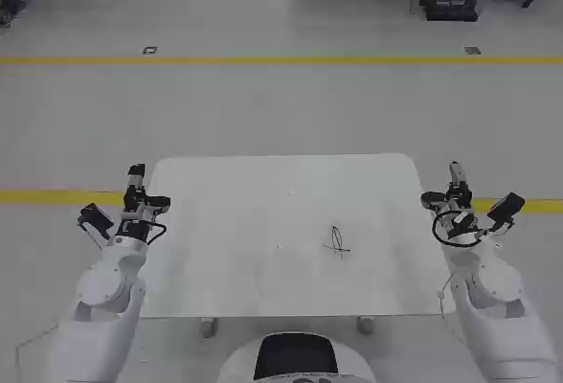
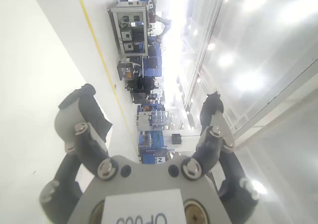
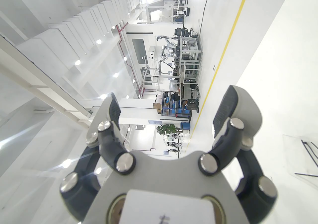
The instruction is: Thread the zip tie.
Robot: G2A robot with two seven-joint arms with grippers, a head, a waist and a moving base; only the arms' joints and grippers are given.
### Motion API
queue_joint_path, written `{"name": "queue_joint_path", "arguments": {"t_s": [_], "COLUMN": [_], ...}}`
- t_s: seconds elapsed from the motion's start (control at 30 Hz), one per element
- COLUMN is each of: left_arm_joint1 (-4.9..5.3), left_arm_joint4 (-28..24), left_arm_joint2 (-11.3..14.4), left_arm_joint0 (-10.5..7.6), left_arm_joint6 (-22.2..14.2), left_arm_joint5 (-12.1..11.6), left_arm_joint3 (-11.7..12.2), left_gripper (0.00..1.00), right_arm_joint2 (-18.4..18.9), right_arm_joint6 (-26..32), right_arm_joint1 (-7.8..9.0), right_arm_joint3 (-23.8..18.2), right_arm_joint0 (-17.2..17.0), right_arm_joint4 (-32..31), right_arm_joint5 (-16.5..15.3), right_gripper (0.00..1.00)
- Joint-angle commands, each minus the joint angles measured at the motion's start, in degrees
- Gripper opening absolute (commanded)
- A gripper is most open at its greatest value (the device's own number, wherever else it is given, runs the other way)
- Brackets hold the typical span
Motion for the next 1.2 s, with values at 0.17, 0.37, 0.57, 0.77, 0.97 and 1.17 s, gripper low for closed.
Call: {"name": "queue_joint_path", "arguments": {"t_s": [0.17, 0.37, 0.57, 0.77, 0.97, 1.17], "left_arm_joint1": [0.00, 0.00, 0.00, 0.00, 0.00, 0.00], "left_arm_joint4": [0.00, 0.00, 0.00, 0.00, 0.00, 0.00], "left_arm_joint2": [0.00, 0.00, 0.00, 0.00, 0.00, 0.00], "left_arm_joint0": [0.00, 0.00, 0.00, 0.00, 0.00, 0.00], "left_arm_joint6": [0.00, 0.00, 0.00, 0.00, 0.00, 0.00], "left_arm_joint5": [0.00, 0.00, 0.00, 0.00, 0.00, 0.00], "left_arm_joint3": [0.00, 0.00, 0.00, 0.00, 0.00, 0.00], "left_gripper": [1.00, 1.00, 1.00, 1.00, 1.00, 1.00], "right_arm_joint2": [0.00, -0.75, -2.35, -2.33, -2.33, -3.47], "right_arm_joint6": [0.00, 3.05, 11.16, 13.07, 13.07, 17.35], "right_arm_joint1": [0.00, 0.22, 0.66, 0.75, 0.75, 1.30], "right_arm_joint3": [0.00, 0.06, 1.69, 1.86, 1.86, 1.23], "right_arm_joint0": [0.00, 0.83, 2.45, 2.45, 2.45, 3.54], "right_arm_joint4": [0.00, -4.43, -11.72, -12.62, -12.62, -22.82], "right_arm_joint5": [0.00, -0.47, 1.56, 1.01, 1.01, 2.72], "right_gripper": [1.00, 1.00, 1.00, 1.00, 1.00, 1.00]}}
